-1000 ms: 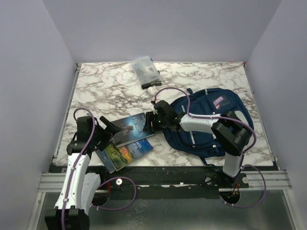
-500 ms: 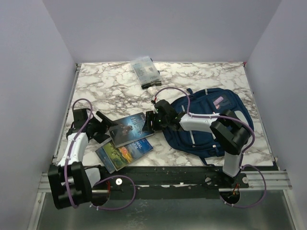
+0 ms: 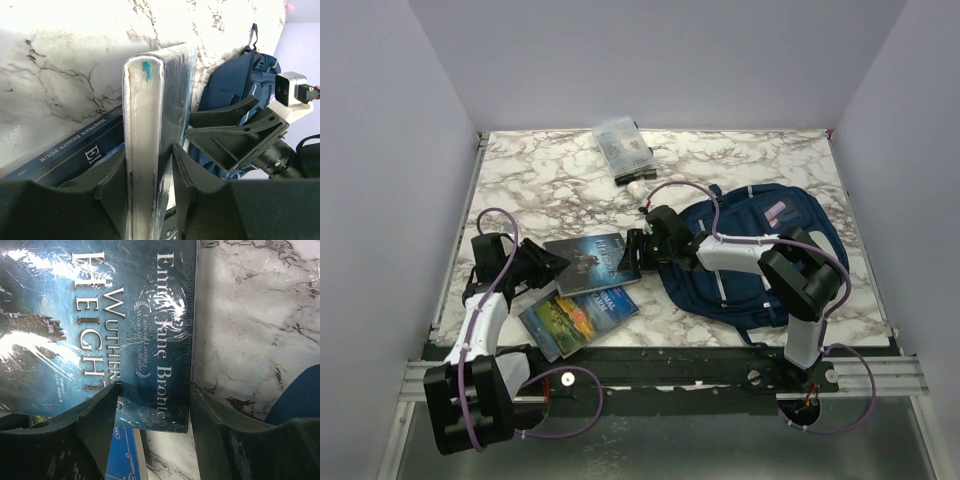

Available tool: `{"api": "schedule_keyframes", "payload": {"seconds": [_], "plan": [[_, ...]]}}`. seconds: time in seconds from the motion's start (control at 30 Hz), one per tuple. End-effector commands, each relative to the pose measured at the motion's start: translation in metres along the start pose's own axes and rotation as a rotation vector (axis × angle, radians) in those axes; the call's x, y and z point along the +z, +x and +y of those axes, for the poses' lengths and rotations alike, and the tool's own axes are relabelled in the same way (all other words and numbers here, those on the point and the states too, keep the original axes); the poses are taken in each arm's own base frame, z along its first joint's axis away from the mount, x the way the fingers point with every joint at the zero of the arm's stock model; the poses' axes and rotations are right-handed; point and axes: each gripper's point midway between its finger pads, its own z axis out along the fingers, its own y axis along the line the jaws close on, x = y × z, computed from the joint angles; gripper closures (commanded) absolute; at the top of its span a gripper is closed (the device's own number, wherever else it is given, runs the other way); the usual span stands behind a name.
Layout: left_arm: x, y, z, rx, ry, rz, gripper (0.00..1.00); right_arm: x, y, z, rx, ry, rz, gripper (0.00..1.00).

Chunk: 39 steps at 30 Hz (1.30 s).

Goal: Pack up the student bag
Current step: Pick up the book from the center of the board.

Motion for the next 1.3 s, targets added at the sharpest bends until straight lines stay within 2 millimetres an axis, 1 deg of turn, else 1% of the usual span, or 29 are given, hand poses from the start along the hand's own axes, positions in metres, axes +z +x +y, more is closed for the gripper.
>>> {"api": "schedule_keyframes", "payload": {"seconds": [0.0, 0.03, 0.07, 0.1, 0.17, 0.27, 0.37, 0.43, 0.5, 0.6, 0.63, 0.7, 0.83, 0.97, 1.07, 1.17, 1.27], "plan": [[-0.013, 0.003, -0.043, 0.073, 0.152, 0.028, 0.82, -0.007, 0.022, 0.011, -0.027, -0.022, 0.078, 0.41], [-0.015, 0.002, -0.045, 0.086, 0.152, 0.024, 0.86, -0.013, 0.018, 0.012, -0.042, -0.008, 0.075, 0.40], [-0.018, 0.001, -0.049, 0.099, 0.157, 0.015, 0.94, -0.019, 0.016, 0.009, -0.056, 0.025, 0.078, 0.39], [-0.021, 0.000, -0.052, 0.106, 0.155, 0.007, 0.99, -0.027, 0.009, 0.011, -0.080, 0.042, 0.071, 0.39], [-0.029, -0.002, -0.060, 0.131, 0.156, -0.015, 1.00, -0.045, 0.001, 0.008, -0.120, 0.101, 0.063, 0.36], [-0.044, -0.007, -0.073, 0.173, 0.148, -0.044, 1.00, -0.083, -0.019, 0.008, -0.188, 0.176, -0.008, 0.27], [-0.057, -0.010, -0.086, 0.214, 0.142, -0.068, 1.00, -0.120, -0.035, -0.001, -0.234, 0.278, -0.089, 0.20], [-0.063, -0.010, -0.092, 0.221, 0.145, -0.069, 1.00, -0.139, -0.039, -0.010, -0.256, 0.346, -0.109, 0.19], [-0.068, -0.007, -0.099, 0.219, 0.157, -0.054, 1.00, -0.156, -0.041, -0.025, -0.257, 0.446, -0.128, 0.19], [-0.073, -0.002, -0.107, 0.210, 0.183, -0.025, 1.00, -0.172, -0.039, -0.047, -0.251, 0.558, -0.160, 0.24], [-0.074, 0.000, -0.108, 0.201, 0.189, -0.017, 1.00, -0.174, -0.037, -0.052, -0.253, 0.576, -0.171, 0.27], [-0.076, 0.007, -0.111, 0.181, 0.213, 0.009, 1.00, -0.173, -0.034, -0.054, -0.255, 0.571, -0.168, 0.35], [-0.082, 0.021, -0.116, 0.179, 0.256, 0.050, 1.00, -0.160, -0.021, -0.054, -0.246, 0.537, -0.110, 0.45], [-0.081, 0.030, -0.106, 0.157, 0.250, 0.056, 1.00, -0.143, -0.010, -0.058, -0.237, 0.514, -0.071, 0.54], [-0.077, 0.040, -0.100, 0.122, 0.249, 0.093, 1.00, -0.135, -0.006, -0.063, -0.232, 0.522, -0.050, 0.61], [-0.075, 0.043, -0.098, 0.122, 0.239, 0.088, 1.00, -0.128, -0.004, -0.067, -0.234, 0.528, -0.045, 0.65], [-0.078, 0.046, -0.103, 0.124, 0.255, 0.102, 1.00, -0.124, -0.005, -0.066, -0.237, 0.526, -0.035, 0.66]]}}
